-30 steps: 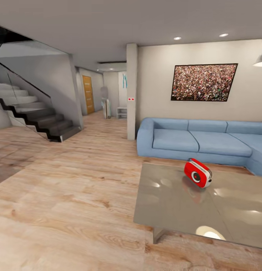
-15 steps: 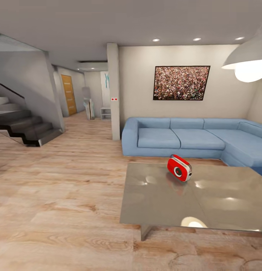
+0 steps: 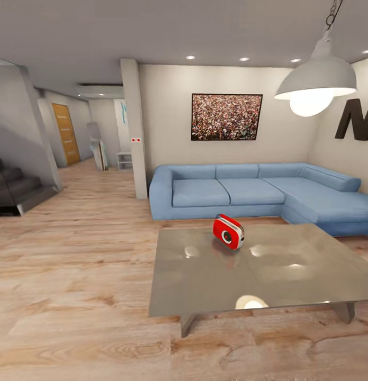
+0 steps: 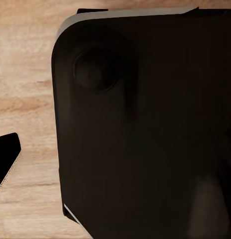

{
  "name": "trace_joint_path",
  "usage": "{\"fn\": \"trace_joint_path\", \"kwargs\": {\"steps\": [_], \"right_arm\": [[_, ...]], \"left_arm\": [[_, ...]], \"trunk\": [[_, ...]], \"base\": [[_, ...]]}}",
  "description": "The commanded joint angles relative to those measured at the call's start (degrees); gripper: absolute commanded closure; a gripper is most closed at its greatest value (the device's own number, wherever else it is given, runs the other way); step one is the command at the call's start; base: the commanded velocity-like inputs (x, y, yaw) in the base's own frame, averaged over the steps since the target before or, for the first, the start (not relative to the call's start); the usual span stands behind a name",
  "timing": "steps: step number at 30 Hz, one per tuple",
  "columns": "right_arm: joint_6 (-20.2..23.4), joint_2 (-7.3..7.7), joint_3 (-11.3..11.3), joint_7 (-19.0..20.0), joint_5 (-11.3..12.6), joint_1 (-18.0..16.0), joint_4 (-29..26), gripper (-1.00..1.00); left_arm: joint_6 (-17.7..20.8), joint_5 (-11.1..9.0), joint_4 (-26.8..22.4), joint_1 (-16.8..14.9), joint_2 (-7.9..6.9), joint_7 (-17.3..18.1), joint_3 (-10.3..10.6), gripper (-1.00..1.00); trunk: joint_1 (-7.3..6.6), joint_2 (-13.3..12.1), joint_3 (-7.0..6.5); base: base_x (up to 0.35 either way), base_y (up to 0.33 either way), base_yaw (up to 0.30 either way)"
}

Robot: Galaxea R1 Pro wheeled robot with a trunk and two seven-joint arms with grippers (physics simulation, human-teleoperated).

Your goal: Turn on the radio receiver that's on the table in the living room.

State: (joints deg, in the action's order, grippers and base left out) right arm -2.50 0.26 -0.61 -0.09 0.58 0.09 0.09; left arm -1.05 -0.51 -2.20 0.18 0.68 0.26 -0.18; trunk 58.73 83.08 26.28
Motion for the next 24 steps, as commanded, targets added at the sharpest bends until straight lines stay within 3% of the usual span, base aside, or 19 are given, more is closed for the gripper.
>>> {"fn": "trace_joint_path", "kwargs": {"steps": [1,11,24], "right_arm": [[0.0,0.0,0.0,0.0,0.0,0.0,0.0,-1.0],[0.0,0.0,0.0,-0.2,0.0,0.0,0.0,-1.0],[0.0,0.0,0.0,-0.4,0.0,0.0,0.0,-1.0]], "left_arm": [[0.0,0.0,0.0,0.0,0.0,0.0,0.0,-1.0],[0.0,0.0,0.0,0.0,-0.01,-0.1,-0.1,-1.0],[0.0,0.0,0.0,0.0,-0.05,-0.1,-0.1,-1.0]], "trunk": [[0.0,0.0,0.0],[0.0,0.0,0.0],[0.0,0.0,0.0]], "base": [[0.0,0.0,-0.287],[0.0,0.0,-0.248],[0.001,0.0,-0.019]]}}
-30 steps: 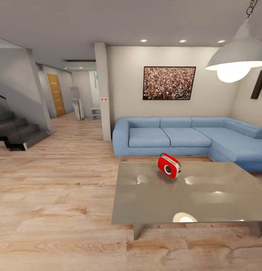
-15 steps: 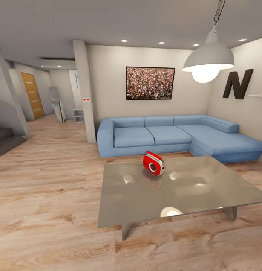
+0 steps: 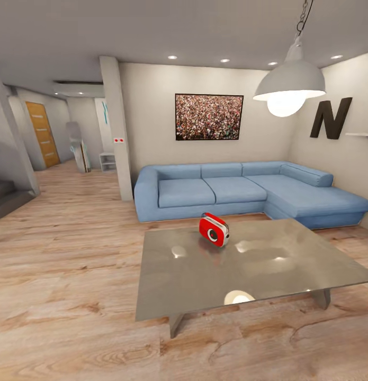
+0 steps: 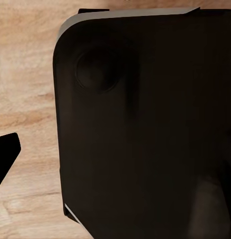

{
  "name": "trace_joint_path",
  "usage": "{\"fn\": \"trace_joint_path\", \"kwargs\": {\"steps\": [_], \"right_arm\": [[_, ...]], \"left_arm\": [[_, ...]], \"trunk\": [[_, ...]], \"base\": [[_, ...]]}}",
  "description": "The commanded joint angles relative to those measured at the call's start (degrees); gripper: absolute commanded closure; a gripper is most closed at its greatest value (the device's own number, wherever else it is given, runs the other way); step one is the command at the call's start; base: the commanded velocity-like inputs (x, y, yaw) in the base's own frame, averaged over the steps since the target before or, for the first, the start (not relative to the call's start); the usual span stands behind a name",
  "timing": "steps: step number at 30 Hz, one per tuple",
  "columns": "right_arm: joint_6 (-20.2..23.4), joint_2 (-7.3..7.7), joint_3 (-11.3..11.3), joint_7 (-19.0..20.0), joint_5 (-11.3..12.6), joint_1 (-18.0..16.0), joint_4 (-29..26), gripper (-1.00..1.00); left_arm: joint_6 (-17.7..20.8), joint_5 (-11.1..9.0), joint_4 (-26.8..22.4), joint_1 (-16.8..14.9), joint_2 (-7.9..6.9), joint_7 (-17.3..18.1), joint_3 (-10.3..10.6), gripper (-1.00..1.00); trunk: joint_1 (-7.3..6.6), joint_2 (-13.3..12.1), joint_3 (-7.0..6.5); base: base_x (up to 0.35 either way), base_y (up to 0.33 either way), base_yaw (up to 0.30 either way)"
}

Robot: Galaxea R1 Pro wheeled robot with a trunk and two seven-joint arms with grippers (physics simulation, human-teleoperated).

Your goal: Turn on the radio receiver that's on the table in the living room.

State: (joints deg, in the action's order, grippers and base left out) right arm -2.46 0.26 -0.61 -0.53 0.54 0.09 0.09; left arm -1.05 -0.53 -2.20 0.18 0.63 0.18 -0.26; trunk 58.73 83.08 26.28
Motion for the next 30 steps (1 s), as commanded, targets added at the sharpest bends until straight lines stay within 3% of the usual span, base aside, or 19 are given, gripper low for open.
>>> {"fn": "trace_joint_path", "kwargs": {"steps": [1,30], "right_arm": [[0.0,0.0,0.0,0.0,0.0,0.0,0.0,-1.0],[0.0,-0.01,0.0,0.0,0.0,0.0,0.0,-1.0]], "left_arm": [[0.0,0.0,0.0,0.0,0.0,0.0,0.0,-1.0],[0.0,-0.1,0.0,0.0,-0.01,0.0,-0.1,-1.0]], "trunk": [[0.0,0.0,0.0],[0.0,0.0,0.0]], "base": [[0.037,0.0,-0.001],[0.298,0.0,0.0]]}}
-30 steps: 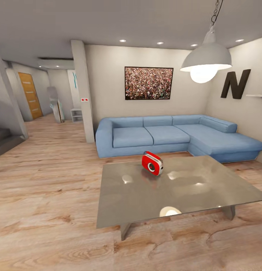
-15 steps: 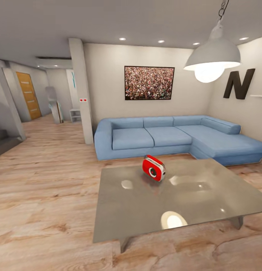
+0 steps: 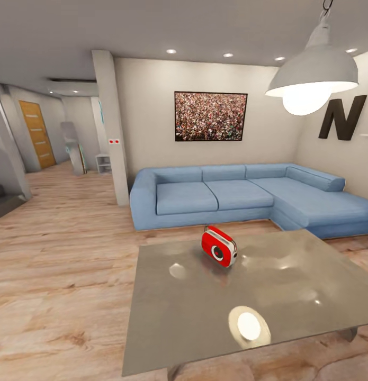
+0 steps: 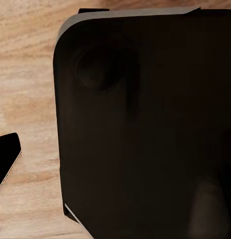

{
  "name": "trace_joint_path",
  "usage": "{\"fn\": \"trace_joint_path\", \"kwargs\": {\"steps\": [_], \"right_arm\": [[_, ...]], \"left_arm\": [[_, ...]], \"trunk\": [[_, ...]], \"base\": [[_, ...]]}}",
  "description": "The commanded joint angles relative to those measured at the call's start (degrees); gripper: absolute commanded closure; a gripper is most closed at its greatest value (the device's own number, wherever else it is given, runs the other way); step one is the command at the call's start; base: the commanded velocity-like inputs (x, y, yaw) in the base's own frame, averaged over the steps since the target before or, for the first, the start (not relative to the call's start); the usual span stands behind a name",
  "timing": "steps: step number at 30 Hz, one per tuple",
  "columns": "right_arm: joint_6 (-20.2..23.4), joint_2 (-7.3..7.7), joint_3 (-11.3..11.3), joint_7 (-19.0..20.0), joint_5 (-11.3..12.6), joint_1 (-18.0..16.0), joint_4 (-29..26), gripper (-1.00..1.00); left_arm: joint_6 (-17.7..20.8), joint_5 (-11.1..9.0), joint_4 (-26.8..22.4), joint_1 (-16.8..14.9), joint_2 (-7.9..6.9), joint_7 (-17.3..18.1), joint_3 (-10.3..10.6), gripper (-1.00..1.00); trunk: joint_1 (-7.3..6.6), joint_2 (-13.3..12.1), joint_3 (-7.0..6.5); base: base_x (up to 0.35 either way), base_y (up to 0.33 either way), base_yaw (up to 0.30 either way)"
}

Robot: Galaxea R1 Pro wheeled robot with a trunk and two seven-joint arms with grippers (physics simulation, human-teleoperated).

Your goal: Turn on the radio receiver that's on the table in the living room.

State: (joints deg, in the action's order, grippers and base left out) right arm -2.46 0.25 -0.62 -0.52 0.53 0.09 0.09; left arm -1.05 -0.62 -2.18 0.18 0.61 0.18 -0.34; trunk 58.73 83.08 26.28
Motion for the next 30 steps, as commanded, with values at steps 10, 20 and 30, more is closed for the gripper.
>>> {"fn": "trace_joint_path", "kwargs": {"steps": [10,20,30], "right_arm": [[0.0,0.01,0.0,0.0,0.0,0.0,0.0,-1.0],[0.0,-0.04,0.0,0.0,0.0,0.0,0.0,-1.0],[0.0,-0.02,0.1,0.0,-0.2,0.0,0.0,-1.0]], "left_arm": [[0.0,0.0,0.0,0.0,0.0,0.0,0.0,-1.0],[0.0,0.0,0.0,0.0,0.0,0.0,0.0,-1.0],[0.0,0.0,0.0,0.0,0.0,0.0,0.0,-1.0]], "trunk": [[0.0,0.0,0.0],[0.0,0.0,0.0],[0.0,0.0,0.0]], "base": [[0.275,0.0,0.0],[0.249,0.0,0.0],[0.177,0.0,-0.037]]}}
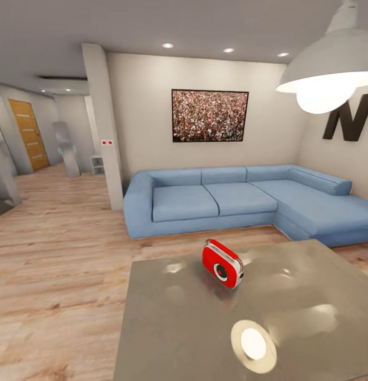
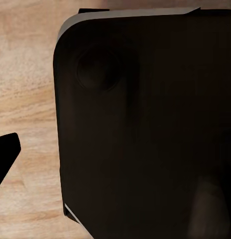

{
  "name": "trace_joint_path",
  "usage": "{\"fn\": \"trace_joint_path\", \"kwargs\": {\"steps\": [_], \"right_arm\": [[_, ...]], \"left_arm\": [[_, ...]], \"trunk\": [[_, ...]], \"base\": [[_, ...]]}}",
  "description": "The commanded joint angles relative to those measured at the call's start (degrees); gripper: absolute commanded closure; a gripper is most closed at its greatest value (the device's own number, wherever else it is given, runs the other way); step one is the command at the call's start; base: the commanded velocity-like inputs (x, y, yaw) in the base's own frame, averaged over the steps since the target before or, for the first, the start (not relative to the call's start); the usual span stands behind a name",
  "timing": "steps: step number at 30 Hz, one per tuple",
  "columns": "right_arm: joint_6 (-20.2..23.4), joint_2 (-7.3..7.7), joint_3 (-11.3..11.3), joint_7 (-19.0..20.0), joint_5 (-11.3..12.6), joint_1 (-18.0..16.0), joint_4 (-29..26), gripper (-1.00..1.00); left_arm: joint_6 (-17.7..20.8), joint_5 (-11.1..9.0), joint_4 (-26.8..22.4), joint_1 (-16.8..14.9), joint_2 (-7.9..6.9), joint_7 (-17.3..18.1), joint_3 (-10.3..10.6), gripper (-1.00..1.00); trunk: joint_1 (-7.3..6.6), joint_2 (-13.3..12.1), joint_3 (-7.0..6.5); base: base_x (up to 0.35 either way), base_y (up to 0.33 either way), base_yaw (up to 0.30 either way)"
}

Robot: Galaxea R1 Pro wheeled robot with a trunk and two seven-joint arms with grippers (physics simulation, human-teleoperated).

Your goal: Turn on the radio receiver that's on the table in the living room.

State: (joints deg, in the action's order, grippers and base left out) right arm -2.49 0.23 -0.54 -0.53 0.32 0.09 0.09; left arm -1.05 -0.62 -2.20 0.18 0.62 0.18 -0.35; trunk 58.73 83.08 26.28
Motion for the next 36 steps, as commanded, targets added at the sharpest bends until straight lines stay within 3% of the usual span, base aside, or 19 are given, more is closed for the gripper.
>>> {"fn": "trace_joint_path", "kwargs": {"steps": [1,19,36], "right_arm": [[0.0,0.01,0.0,0.0,0.0,0.0,0.0,-1.0],[0.0,-0.05,-0.1,0.0,0.2,0.0,0.0,-1.0],[0.0,-0.05,-0.1,0.0,0.2,0.0,0.0,-1.0]], "left_arm": [[0.0,0.0,0.0,0.0,0.0,0.0,0.0,-1.0],[0.0,0.0,0.0,0.0,0.09,-0.3,0.0,-1.0],[0.0,0.0,0.0,0.0,0.09,-0.4,0.0,-1.0]], "trunk": [[0.0,0.0,0.0],[0.0,0.0,0.0],[0.0,0.0,0.0]], "base": [[0.051,0.0,-0.161],[0.007,0.0,-0.231],[0.203,-0.08,-0.022]]}}
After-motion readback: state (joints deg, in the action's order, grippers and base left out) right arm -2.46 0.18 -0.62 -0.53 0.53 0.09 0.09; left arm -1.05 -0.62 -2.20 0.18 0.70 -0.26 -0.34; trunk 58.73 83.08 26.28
